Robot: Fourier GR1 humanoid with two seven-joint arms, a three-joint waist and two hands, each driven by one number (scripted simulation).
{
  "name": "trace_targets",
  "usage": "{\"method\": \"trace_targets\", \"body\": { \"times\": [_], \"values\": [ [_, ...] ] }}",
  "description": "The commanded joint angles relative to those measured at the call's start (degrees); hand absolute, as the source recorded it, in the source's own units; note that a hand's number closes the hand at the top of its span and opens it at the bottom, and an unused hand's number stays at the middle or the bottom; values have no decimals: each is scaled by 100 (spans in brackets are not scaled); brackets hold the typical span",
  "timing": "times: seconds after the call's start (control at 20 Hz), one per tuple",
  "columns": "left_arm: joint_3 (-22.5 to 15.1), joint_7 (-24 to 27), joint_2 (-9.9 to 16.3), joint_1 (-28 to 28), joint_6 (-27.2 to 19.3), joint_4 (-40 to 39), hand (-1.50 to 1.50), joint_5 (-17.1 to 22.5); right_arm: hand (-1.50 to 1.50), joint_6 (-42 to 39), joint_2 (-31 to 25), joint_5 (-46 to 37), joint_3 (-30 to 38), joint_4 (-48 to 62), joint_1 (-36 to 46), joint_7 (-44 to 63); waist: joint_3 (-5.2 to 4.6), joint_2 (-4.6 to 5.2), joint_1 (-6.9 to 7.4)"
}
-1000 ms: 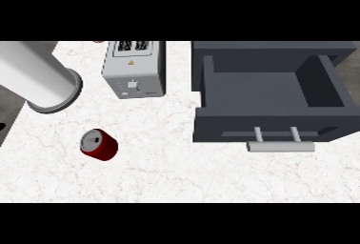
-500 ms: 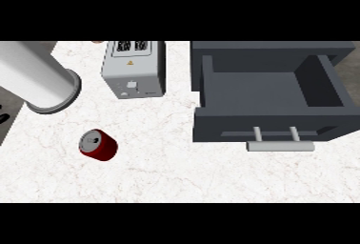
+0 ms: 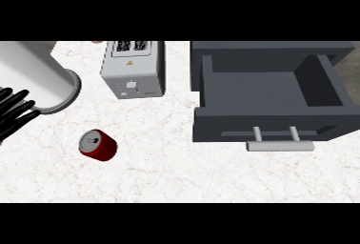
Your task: Pick up the can, place it into the drawer and close the drawer
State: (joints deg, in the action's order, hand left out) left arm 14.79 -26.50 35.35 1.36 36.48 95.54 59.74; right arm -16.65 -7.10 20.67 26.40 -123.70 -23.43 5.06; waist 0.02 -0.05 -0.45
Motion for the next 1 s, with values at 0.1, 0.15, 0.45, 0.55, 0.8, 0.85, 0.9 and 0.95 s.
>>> {"method": "trace_targets", "body": {
  "times": [0.1,0.15,0.45,0.55,0.8,0.85,0.9,0.95],
  "values": [
    [-334,111,-595,666,-142,-559,-150,-924,-150,-174,-57,-57,269,394,303,-139,-2,9,-3],
    [-287,-111,-544,488,-313,-230,-150,-671,-150,-447,245,61,348,276,-204,-397,0,-1,-3],
    [-484,520,-1271,314,-45,-470,-150,-1859,-150,-597,-93,458,689,288,123,39,-2,2,16],
    [-533,1088,-1556,365,139,-907,-150,-2627,-150,-493,-184,604,742,147,176,296,-6,10,-2],
    [-368,1452,-1503,361,427,-1417,-150,-3079,-150,-485,294,317,664,-247,-12,377,-6,6,7],
    [-313,1246,-1464,495,270,-1381,-150,-2875,-150,-912,350,380,811,-337,-363,152,-3,1,-5],
    [-461,1592,-1709,446,275,-1622,-150,-3334,-150,-896,184,774,1093,-334,-439,284,-5,2,-27],
    [-378,1639,-1678,845,138,-1942,-150,-3450,-150,-737,168,368,842,111,91,262,-4,11,-2]
  ]
}}
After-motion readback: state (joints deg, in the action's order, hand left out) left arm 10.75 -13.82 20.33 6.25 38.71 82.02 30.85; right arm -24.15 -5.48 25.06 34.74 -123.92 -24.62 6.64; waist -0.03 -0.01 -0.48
